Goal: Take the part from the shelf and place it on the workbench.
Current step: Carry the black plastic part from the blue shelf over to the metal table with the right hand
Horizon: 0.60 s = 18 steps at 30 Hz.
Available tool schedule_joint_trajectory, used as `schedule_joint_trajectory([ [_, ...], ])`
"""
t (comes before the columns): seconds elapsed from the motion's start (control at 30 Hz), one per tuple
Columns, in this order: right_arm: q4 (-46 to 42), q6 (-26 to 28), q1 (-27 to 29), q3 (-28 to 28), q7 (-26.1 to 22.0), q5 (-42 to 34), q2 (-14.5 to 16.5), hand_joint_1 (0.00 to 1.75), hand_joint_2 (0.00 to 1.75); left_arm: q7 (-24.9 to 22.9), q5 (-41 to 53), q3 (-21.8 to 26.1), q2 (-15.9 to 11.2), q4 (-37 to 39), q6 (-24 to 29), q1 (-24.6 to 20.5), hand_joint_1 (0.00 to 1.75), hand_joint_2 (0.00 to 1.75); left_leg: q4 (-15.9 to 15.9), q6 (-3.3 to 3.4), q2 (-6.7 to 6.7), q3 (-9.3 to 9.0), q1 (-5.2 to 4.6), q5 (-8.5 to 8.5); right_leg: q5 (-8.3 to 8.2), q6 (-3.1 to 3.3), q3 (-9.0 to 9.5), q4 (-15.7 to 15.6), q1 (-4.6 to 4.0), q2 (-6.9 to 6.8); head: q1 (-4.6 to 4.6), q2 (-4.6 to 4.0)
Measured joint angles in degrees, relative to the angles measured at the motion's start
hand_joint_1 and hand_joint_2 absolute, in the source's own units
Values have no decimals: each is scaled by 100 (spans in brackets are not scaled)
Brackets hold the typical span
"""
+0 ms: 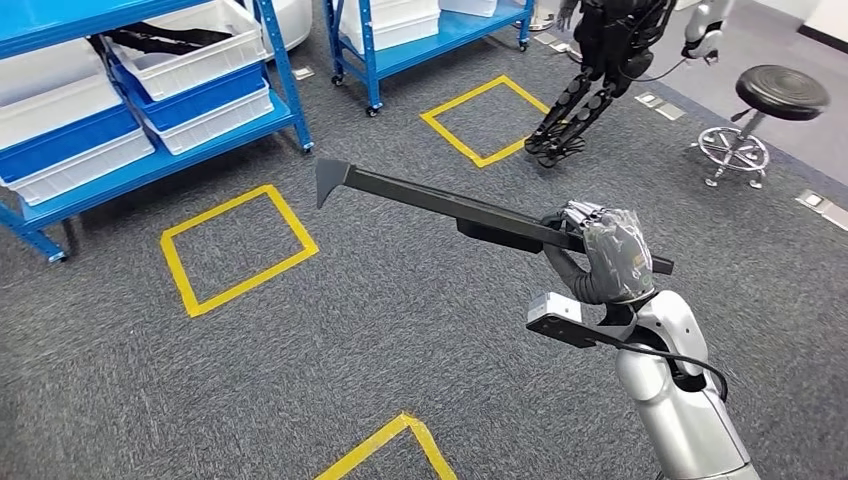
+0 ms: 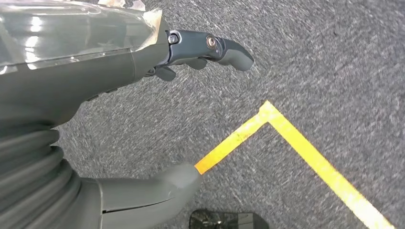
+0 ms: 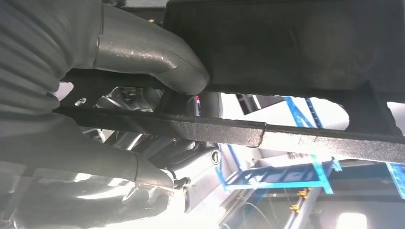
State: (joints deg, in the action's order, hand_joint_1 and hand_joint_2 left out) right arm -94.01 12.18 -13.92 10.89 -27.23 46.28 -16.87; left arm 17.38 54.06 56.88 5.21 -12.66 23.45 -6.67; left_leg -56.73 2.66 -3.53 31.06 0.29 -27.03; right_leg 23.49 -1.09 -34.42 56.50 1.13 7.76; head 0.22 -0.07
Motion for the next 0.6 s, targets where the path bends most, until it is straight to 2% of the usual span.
schedule_joint_trajectory([
  [0.03, 0, -1, 0, -1, 0, 10, -3, 175, 175, 7, -12, 1, -2, 0, -1, -3, 0, 175, 51, 27, 79, -16, 6, 35, 24, -12, -56, 50, -17, -80, 5, 0],
  [0.07, 0, -2, -11, 3, 0, 22, -3, 175, 175, 15, -23, 2, -6, 0, -2, -4, 0, 175, 102, 58, 161, -29, 14, 72, 101, -4, -149, 193, -38, -231, 15, 0],
  [0.13, 2, -5, -30, 19, 3, 53, 15, 175, 175, 39, -52, 12, -20, 0, -9, 9, 0, 175, 152, 95, 328, -35, 6, 108, 404, 35, -465, 826, -40, -591, 35, 0],
  [0.2, 11, -5, -31, 51, 23, 109, 50, 175, 175, 54, -92, 36, -36, 0, -8, 36, 0, 175, 149, 99, 503, -17, -8, 108, 671, 7, -780, 1536, 2, -704, 43, 0],
  [0.23, 17, -3, -29, 69, 36, 142, 66, 175, 175, 59, -111, 49, -40, 0, -2, 48, 0, 175, 144, 95, 588, -10, -11, 106, 701, -38, -817, 1665, 26, -723, 43, 0],
  [0.27, 22, 0, -32, 87, 48, 166, 78, 175, 175, 62, -130, 64, -44, 0, 5, 55, 0, 175, 136, 87, 665, -6, -10, 101, 645, -97, -727, 1555, 47, -748, 44, 0],
  [0.3, 25, 3, -43, 104, 57, 178, 84, 175, 175, 66, -148, 77, -46, 0, 10, 59, 0, 175, 121, 71, 736, -4, -8, 91, 523, -159, -517, 1221, 66, -803, 43, 0],
  [0.33, 26, 5, -63, 120, 68, 185, 87, 175, 175, 71, -157, 88, -49, 0, 11, 59, 0, 175, 91, 43, 799, -4, -12, 73, 402, -203, -252, 768, 77, -923, 45, 0],
  [0.37, 28, 7, -90, 135, 76, 182, 88, 175, 175, 76, -164, 101, -58, 0, 10, 58, 0, 175, 60, 6, 855, 3, -25, 48, 307, -214, -24, 393, 61, -1036, 45, 0],
  [0.4, 32, 11, -115, 145, 83, 176, 86, 175, 175, 81, -167, 113, -66, 0, 8, 57, 0, 175, 31, -30, 903, 5, -42, 25, 250, -193, 119, 139, 46, -1106, 40, 0],
  [0.43, 37, 15, -132, 151, 89, 167, 83, 175, 175, 85, -161, 124, -73, 0, 5, 55, 0, 175, 10, -61, 950, 4, -60, 8, 237, -152, 173, 29, 23, -1134, 34, 0],
  [0.47, 42, 21, -137, 152, 93, 157, 74, 175, 175, 86, -152, 133, -78, 0, 2, 53, 0, 175, 6, -84, 997, 2, -69, 0, 226, -110, 164, 39, 0, -1077, 27, 0],
  [0.5, 45, 27, -136, 151, 97, 149, 61, 175, 175, 86, -140, 139, -76, 1, -2, 53, 0, 175, 3, -102, 1037, -4, -63, -6, 211, -70, 148, 36, 19, -1007, 21, 0],
  [0.53, 47, 38, -132, 150, 100, 143, 49, 175, 175, 84, -128, 142, -76, 1, -4, 52, 0, 175, -25, -130, 999, 4, -45, -41, 198, -39, 143, 32, 38, -949, 18, 0],
  [0.57, 45, 49, -129, 149, 106, 139, 34, 175, 175, 77, -117, 143, -75, 2, -7, 53, 0, 175, -129, -159, 880, 45, -20, -135, 179, 4, 138, 28, 62, -890, 16, 0],
  [0.6, 41, 60, -126, 147, 114, 134, 19, 175, 175, 65, -104, 143, -73, 3, -8, 58, 0, 175, -357, -188, 715, 138, 4, -301, 161, 47, 133, 23, 86, -835, 11, 0],
])
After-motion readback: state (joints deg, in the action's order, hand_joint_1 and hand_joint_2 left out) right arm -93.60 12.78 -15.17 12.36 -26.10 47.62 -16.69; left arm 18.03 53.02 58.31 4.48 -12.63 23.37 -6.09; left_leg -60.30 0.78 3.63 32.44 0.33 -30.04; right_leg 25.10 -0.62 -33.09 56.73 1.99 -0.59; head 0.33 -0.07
